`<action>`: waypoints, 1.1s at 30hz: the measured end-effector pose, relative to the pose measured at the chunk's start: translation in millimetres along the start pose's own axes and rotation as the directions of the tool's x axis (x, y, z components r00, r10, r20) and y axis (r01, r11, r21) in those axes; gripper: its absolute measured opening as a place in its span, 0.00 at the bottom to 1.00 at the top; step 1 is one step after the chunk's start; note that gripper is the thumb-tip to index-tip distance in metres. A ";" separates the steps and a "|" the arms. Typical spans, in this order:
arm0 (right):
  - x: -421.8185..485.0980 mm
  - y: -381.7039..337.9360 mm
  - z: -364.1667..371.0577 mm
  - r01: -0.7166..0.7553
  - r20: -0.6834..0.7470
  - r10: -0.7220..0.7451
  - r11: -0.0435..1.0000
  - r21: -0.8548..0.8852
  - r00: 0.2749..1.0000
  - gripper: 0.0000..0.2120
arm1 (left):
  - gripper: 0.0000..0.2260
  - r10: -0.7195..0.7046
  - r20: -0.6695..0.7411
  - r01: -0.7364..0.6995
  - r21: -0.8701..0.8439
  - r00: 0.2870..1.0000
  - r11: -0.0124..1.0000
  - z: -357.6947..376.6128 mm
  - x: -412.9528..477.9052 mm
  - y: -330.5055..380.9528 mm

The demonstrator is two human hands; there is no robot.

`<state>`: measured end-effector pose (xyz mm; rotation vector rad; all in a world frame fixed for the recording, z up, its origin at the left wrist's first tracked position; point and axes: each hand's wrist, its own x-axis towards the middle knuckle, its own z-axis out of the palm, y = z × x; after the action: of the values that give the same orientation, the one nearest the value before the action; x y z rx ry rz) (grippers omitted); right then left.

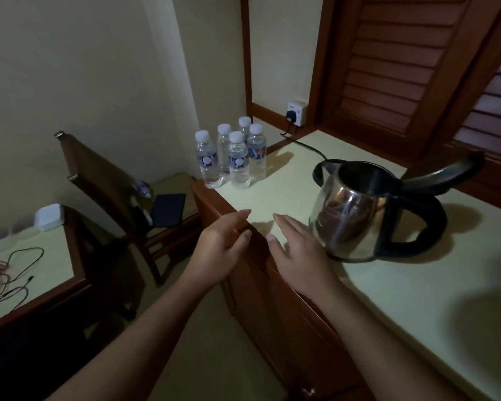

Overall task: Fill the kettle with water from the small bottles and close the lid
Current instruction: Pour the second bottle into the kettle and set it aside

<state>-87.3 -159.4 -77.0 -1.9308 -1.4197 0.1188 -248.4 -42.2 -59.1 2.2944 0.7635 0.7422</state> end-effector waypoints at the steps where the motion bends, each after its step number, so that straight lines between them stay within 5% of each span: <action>1: 13.7 -1.2 8.8 -0.019 0.024 0.020 0.999 -0.048 1.000 0.26 | 0.20 -0.003 -0.013 0.002 -0.006 1.000 1.000 -5.1 9.4 -9.9; 11: 67.1 -3.9 55.6 -0.139 0.223 0.292 0.842 -0.522 0.930 0.37 | 0.20 -0.150 -0.226 0.118 -0.147 0.962 0.982 -32.5 88.4 -105.2; 15: 67.4 -4.4 57.6 -0.144 0.225 0.325 0.804 -0.577 0.919 0.37 | 0.35 -0.249 -0.142 0.195 -0.314 0.958 0.929 -26.7 113.8 -118.7; 22: 67.8 -2.5 60.4 -0.156 0.221 0.340 0.798 -0.583 0.914 0.37 | 0.39 -0.242 -0.155 0.175 -0.355 0.958 0.918 -19.1 136.1 -108.3; 29: 67.4 -3.6 60.2 -0.164 0.210 0.336 0.805 -0.571 0.918 0.37 | 0.27 -0.279 -0.213 0.215 -0.281 0.937 0.936 -23.1 152.3 -109.9; 33: 64.7 -4.4 57.1 -0.172 0.203 0.324 0.826 -0.538 0.924 0.37 | 0.19 -0.313 -0.162 0.233 -0.382 0.936 0.894 -31.5 143.4 -108.9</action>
<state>-92.5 -75.0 -94.8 -2.6357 -1.4748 0.1621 -207.8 135.8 -68.0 1.7511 0.9433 0.9258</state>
